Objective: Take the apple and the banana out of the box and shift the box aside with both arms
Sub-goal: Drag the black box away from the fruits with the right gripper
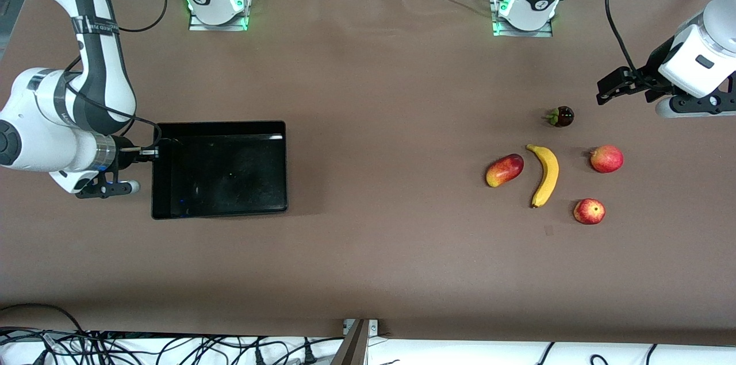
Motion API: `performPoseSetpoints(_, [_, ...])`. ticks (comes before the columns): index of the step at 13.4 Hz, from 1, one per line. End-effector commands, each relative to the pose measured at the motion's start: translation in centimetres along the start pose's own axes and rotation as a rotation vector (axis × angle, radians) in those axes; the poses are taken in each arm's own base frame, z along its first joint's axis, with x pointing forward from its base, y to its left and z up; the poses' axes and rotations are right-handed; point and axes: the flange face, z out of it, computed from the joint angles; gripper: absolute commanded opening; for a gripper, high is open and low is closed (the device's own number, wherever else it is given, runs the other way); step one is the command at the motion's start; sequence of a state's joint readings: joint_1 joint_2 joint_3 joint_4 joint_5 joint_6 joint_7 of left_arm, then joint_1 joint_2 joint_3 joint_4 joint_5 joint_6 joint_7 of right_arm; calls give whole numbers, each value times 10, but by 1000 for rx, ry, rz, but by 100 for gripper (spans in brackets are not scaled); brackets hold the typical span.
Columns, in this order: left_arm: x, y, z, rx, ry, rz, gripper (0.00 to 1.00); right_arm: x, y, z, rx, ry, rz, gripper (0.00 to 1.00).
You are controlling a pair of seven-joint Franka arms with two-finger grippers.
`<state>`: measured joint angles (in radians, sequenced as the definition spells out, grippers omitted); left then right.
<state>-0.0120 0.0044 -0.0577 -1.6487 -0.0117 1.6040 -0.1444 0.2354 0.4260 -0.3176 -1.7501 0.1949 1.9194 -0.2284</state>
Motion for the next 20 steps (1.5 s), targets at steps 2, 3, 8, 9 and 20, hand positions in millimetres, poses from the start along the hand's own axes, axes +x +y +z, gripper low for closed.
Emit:
performPoseSetpoints(2, [3, 5, -5, 29, -3, 5, 100, -26, 12, 29, 73, 53, -25, 0])
performPoseSetpoints(3, [3, 4, -5, 29, -3, 3, 100, -29, 14, 37, 75, 57, -36, 0])
performPoseSetpoints(8, [4, 2, -5, 29, -3, -1, 100, -30, 15, 43, 74, 69, -45, 85])
performPoseSetpoints(9, [4, 2, -5, 29, -3, -1, 100, -28, 14, 37, 73, 77, -47, 100])
performPoseSetpoints(20, [3, 4, -6, 29, -6, -2, 100, -91, -56, -199, -54, 164, -86, 100])
